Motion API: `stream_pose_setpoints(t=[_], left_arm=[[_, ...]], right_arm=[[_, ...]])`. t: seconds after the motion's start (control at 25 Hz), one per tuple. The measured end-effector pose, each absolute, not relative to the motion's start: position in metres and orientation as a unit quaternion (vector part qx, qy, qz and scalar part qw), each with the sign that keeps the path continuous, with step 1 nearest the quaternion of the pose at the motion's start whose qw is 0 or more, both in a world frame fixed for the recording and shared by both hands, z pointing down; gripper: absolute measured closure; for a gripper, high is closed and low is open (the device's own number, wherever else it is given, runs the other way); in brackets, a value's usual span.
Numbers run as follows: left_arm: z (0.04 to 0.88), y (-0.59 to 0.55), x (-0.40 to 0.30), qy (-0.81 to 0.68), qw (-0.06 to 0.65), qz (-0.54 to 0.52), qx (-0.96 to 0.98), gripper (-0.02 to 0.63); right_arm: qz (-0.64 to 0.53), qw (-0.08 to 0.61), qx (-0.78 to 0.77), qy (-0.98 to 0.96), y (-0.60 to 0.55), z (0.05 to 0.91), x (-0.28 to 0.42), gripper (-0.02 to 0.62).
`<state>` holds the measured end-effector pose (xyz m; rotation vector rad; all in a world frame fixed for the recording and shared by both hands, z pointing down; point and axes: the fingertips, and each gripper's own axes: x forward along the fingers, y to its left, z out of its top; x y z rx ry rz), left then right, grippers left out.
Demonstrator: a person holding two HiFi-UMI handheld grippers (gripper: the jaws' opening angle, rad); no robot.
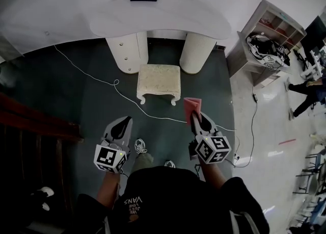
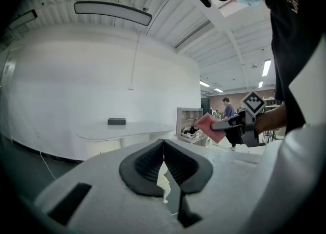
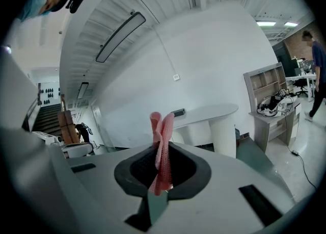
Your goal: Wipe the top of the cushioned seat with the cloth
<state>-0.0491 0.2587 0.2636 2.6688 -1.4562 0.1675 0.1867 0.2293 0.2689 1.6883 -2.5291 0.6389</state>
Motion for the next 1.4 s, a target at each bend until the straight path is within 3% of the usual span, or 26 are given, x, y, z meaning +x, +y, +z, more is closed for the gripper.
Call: stream_pose_setpoints(t=[0.68, 1.4], left_arm=[[0.262, 0.132, -0.159, -0.428, 0.05, 0.067, 0.9, 0.589], [0.29, 0.039, -0.158, -0.47, 0.106, 0.08, 0.872, 0.589]], right_arm=[[0.221, -0.004, 0.595, -0.772, 0.134, 0.275, 0.083, 0.571], [0.251, 0.038, 0.563, -0.786, 0.001, 0.323, 0.08, 0.571]])
